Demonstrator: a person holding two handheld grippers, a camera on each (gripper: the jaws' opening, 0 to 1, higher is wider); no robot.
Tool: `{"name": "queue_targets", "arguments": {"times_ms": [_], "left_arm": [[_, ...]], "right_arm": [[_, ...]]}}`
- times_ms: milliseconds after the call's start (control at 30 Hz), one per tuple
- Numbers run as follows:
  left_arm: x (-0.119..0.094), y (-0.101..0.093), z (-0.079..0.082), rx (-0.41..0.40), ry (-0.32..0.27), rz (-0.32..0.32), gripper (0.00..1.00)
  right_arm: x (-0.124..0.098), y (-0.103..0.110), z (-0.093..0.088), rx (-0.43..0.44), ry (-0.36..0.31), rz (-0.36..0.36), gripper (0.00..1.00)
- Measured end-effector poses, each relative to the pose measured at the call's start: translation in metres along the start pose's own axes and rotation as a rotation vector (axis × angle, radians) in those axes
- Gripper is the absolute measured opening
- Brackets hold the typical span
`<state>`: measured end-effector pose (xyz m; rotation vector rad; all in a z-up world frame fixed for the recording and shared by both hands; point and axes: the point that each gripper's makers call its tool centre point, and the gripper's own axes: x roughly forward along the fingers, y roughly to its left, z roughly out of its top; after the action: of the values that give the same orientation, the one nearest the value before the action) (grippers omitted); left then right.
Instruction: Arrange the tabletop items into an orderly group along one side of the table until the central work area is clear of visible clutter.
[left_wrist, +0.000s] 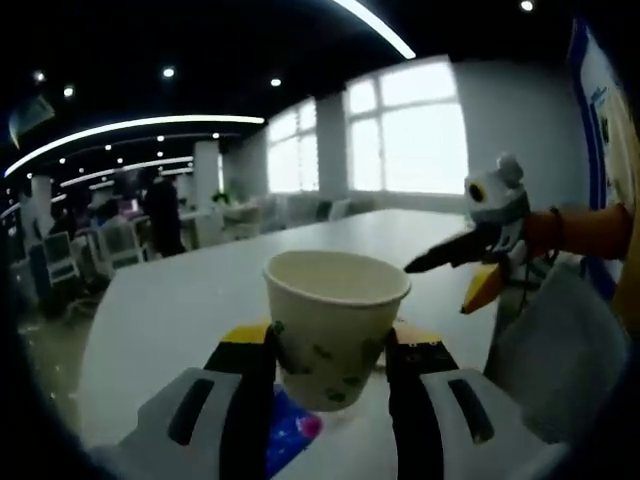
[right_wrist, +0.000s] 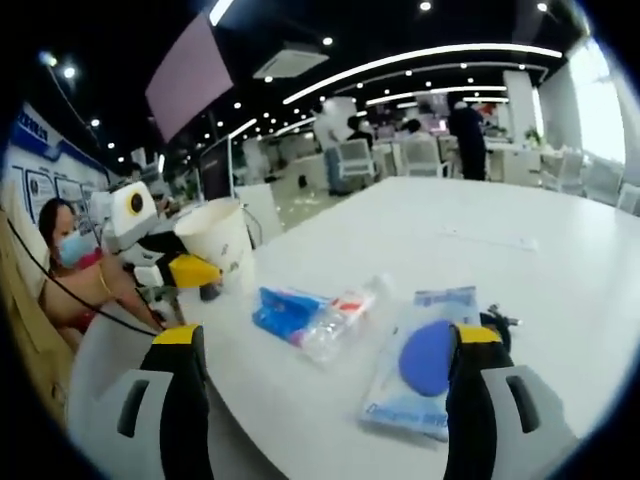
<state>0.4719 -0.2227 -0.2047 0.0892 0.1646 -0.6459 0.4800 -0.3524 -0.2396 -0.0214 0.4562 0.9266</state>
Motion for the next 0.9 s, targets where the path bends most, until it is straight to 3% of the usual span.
{"name": "queue_targets", "arguments": {"times_ms": [367, 900], "left_arm": [[0.008, 0.041, 0.035, 0.010, -0.042, 0.041, 0.41], [0.044, 0.103, 0.034, -0.060, -0.038, 0.072, 0.41]], "right_arm": [[0.004, -0.017, 0.011, 0.029, -0.004, -0.022, 1.00], [0.014, -0.035, 0.015, 0.063, -0.003, -0.033, 1.00]]}}
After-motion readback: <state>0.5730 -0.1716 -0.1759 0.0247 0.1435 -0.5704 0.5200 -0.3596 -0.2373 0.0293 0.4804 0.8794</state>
